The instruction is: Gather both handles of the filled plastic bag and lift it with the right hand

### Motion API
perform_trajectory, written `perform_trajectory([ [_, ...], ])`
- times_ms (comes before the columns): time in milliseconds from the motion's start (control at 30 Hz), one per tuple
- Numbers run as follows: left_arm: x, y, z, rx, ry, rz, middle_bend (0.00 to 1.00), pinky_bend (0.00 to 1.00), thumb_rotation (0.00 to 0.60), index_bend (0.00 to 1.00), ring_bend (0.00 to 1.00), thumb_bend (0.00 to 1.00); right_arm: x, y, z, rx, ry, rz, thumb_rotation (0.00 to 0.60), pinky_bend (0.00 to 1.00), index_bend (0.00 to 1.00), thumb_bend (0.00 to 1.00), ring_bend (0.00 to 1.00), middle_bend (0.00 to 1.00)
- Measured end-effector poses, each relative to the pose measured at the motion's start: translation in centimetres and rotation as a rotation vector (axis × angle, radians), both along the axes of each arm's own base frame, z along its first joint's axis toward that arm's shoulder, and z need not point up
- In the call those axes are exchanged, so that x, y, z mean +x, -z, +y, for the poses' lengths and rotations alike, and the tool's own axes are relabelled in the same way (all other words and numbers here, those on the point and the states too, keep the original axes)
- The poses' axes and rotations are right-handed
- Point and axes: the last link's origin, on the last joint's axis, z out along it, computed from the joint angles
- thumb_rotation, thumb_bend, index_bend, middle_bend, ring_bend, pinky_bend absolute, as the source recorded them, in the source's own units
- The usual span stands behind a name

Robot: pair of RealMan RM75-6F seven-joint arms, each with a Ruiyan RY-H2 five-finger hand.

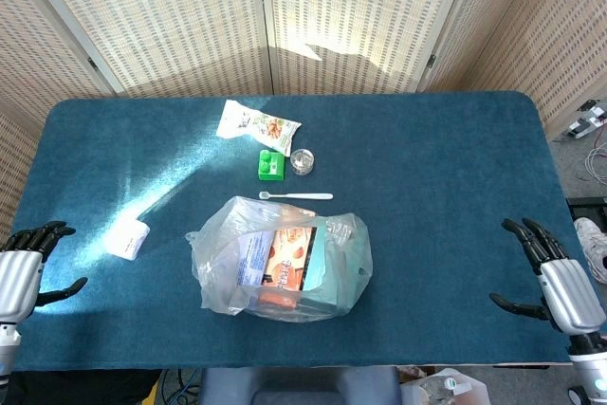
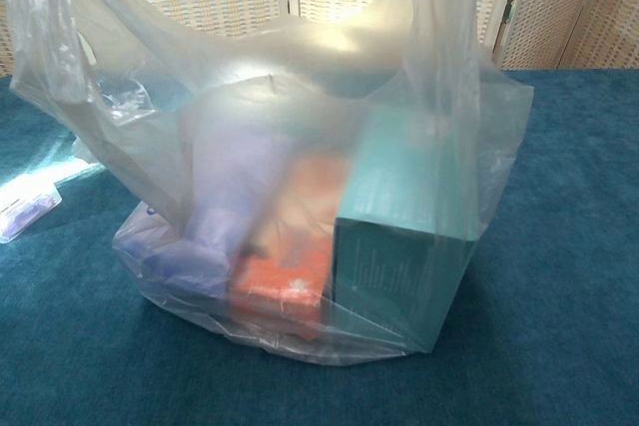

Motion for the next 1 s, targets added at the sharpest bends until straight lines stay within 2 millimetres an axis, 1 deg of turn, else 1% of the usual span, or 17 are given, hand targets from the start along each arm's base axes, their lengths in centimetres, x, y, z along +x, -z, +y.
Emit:
perform_trajectory([
  [267, -0.3, 0.6, -0.2, -0.012, -0.003, -0.013, 0.21, 0.21, 0.600, 0.27, 0.25, 0.10, -0.2, 0.1, 0.5, 0.013, 0.020, 0.001, 0.600, 0.12, 0.00, 0.05, 0.03, 0.14],
  [400, -0.1, 0.7, -0.1, -0.006, 0.019, -0.030, 0.21, 0.21, 0.600, 0.27, 0.25, 0.10, -0.1, -0.1, 0.4, -0.005, 0.017, -0.006, 0.600, 0.12, 0.00, 0.05, 0.03, 0.08],
  [500, 0.1, 0.8, 0.3, 0.000, 0.047, -0.054, 0.21, 0.21, 0.600, 0.27, 0.25, 0.10, -0.1, -0.2, 0.3, -0.019, 0.014, -0.007, 0.600, 0.12, 0.00, 0.05, 0.03, 0.07],
  [600, 0.4, 0.9, 0.9, -0.003, 0.088, -0.085, 0.21, 0.21, 0.600, 0.25, 0.25, 0.10, 0.0, -0.1, 0.2, -0.007, 0.015, -0.004, 0.600, 0.12, 0.00, 0.05, 0.03, 0.06],
  [800, 2.0, 0.9, 2.7, -0.008, 0.191, -0.154, 0.21, 0.21, 0.600, 0.20, 0.25, 0.10, -0.2, 0.2, 0.2, 0.009, 0.040, -0.011, 0.600, 0.12, 0.00, 0.05, 0.03, 0.05],
  [1000, 4.2, 0.8, 4.1, -0.032, 0.286, -0.206, 0.21, 0.21, 0.600, 0.14, 0.24, 0.10, -0.2, 0.3, 0.3, 0.008, 0.036, -0.014, 0.600, 0.12, 0.00, 0.05, 0.03, 0.05],
])
